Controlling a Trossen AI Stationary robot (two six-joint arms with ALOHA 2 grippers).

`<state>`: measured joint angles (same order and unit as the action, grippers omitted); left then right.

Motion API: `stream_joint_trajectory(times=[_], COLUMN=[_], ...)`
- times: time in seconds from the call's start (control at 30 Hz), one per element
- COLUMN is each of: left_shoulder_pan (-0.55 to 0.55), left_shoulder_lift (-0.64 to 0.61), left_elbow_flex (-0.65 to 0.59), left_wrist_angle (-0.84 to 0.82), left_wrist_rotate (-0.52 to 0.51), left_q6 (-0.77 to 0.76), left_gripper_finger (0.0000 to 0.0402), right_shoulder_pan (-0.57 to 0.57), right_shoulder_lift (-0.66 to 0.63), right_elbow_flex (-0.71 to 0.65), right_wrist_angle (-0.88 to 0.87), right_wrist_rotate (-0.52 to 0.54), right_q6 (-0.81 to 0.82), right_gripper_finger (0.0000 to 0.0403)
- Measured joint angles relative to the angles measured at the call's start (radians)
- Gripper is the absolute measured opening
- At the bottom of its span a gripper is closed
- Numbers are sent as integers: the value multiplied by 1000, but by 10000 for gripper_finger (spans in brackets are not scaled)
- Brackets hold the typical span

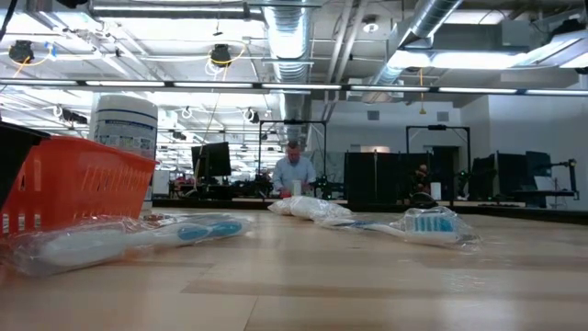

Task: Pick & Place Travel size toiletries
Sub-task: Put the right blue toothbrush into the left black basket

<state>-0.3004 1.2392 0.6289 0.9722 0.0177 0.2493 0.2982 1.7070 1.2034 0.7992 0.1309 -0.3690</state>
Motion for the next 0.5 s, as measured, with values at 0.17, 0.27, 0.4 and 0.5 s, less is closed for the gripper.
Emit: stream_joint_trajectory(times=[0.17, 0.27, 0.4, 0.5], left_shoulder_pan=[0, -1, -2, -7], left_shoulder_lift=[-10, -34, -61, -74], left_elbow_flex=[0, 20, 63, 77], left_wrist_angle=[-36, -124, -299, -372], left_wrist_rotate=[-1, -54, -138, -175], left_q6=[0, 0, 1, 0], left_gripper_finger=[56, 81, 108, 126], right_shoulder_pan=[2, 4, 2, 0], right_shoulder_lift=[0, -2, -10, -17], right_elbow_flex=[0, 0, -1, -1], right_wrist_angle=[-19, -31, -66, -89], right_wrist_rotate=[42, 101, 121, 155], right_q6=[-13, -31, -31, -32], right_gripper_finger=[23, 28, 10, 13])
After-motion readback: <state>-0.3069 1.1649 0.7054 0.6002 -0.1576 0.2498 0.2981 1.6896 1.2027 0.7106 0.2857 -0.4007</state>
